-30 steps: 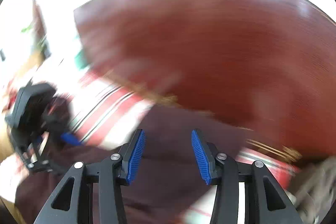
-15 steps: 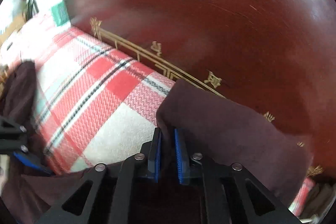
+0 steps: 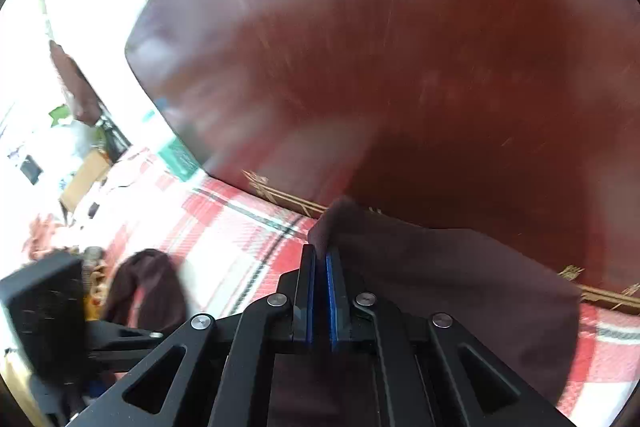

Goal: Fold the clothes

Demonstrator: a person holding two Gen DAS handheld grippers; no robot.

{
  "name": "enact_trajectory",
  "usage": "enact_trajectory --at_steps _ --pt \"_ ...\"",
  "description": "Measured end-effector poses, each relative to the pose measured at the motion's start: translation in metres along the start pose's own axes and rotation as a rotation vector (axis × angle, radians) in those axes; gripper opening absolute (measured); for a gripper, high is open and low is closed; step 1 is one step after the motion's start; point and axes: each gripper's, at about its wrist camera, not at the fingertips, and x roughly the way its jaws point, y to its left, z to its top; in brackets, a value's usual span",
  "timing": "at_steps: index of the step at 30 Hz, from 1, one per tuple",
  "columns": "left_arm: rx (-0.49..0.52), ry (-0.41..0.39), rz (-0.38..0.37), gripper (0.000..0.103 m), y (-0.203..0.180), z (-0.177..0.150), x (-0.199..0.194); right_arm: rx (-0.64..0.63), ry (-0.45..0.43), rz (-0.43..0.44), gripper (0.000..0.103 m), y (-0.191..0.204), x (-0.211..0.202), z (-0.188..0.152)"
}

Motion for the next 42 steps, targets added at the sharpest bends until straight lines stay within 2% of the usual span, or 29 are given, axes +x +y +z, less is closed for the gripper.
enact_trajectory --at_steps 1,2,3,5,7,9,10,12,13,14,15,17,18,21,22,23,24,25,27,32,34,37,40,42 --pt "-0.012 0.008 0.011 0.079 0.002 -0.002 0.003 -0.009 0.017 -0.014 0.007 0.002 -0.007 -0.004" --pt "-0.024 0.016 0.020 0.079 0.004 -0.003 0.005 -0.005 0.057 -0.027 0.008 0.001 0.005 -0.006" --pt "-0.028 0.021 0.024 0.079 0.005 -0.004 0.006 -0.002 0.084 -0.034 0.020 0.000 0.009 -0.006" --pt "-0.022 0.030 0.028 0.079 0.005 -0.006 0.008 0.009 0.082 -0.035 0.027 -0.002 0.000 -0.011" --pt "-0.003 0.045 0.045 0.079 0.002 -0.007 0.010 0.018 0.039 -0.013 0.041 -0.006 -0.029 -0.018" --pt "0.033 0.067 0.072 0.079 -0.005 -0.007 0.014 -0.008 -0.018 0.004 0.046 -0.009 -0.064 -0.028" --pt "0.051 0.078 0.085 0.079 -0.008 -0.007 0.016 -0.020 -0.043 0.011 0.052 -0.011 -0.082 -0.033" --pt "0.082 0.092 0.161 0.079 -0.013 -0.006 0.022 -0.039 -0.044 0.009 0.064 -0.020 -0.116 -0.051" --pt "0.088 0.100 0.193 0.079 -0.015 -0.005 0.027 -0.048 -0.027 -0.004 0.066 -0.026 -0.131 -0.062" --pt "0.094 0.100 0.221 0.078 -0.013 -0.005 0.028 -0.068 0.006 -0.039 0.066 -0.032 -0.141 -0.076" --pt "0.102 0.095 0.251 0.070 -0.009 -0.006 0.026 -0.085 0.037 -0.074 0.066 -0.036 -0.150 -0.089" --pt "0.104 0.079 0.310 0.067 -0.006 -0.005 0.029 -0.087 0.083 -0.138 0.066 -0.044 -0.163 -0.108" --pt "0.080 0.059 0.310 0.067 -0.007 -0.006 0.025 -0.067 0.098 -0.138 0.066 -0.053 -0.174 -0.121" --pt "0.032 -0.026 0.308 0.069 -0.008 -0.019 0.003 -0.033 0.065 -0.150 0.066 -0.066 -0.218 -0.157" --pt "0.028 -0.054 0.306 0.071 -0.011 -0.031 -0.009 -0.016 0.040 -0.134 0.066 -0.069 -0.236 -0.176" --pt "0.023 -0.082 0.303 0.079 -0.015 -0.042 -0.021 0.003 0.018 -0.114 0.066 -0.072 -0.251 -0.193" --pt "0.018 -0.110 0.301 0.083 -0.019 -0.053 -0.033 0.031 0.008 -0.079 0.067 -0.070 -0.258 -0.207" --pt "0.013 -0.120 0.299 0.083 -0.022 -0.068 -0.043 0.060 -0.001 -0.043 0.068 -0.068 -0.265 -0.221" --pt "0.003 -0.122 0.296 0.083 -0.031 -0.103 -0.058 0.119 -0.006 0.014 0.068 -0.062 -0.276 -0.253" --pt "-0.106 -0.067 0.336 0.083 -0.037 -0.198 -0.076 0.213 0.051 0.064 0.068 -0.038 -0.288 -0.329" --pt "-0.132 -0.061 0.342 0.083 -0.040 -0.223 -0.081 0.227 0.054 0.070 0.068 -0.028 -0.290 -0.346" --pt "-0.167 -0.048 0.286 0.084 -0.047 -0.253 -0.083 0.237 0.048 0.075 0.069 -0.017 -0.290 -0.359" --pt "-0.157 -0.057 0.265 0.091 -0.057 -0.267 -0.082 0.255 0.044 0.088 0.069 -0.009 -0.296 -0.376" --pt "-0.167 -0.051 0.198 0.091 -0.062 -0.270 -0.078 0.261 0.039 0.103 0.070 -0.004 -0.298 -0.383"
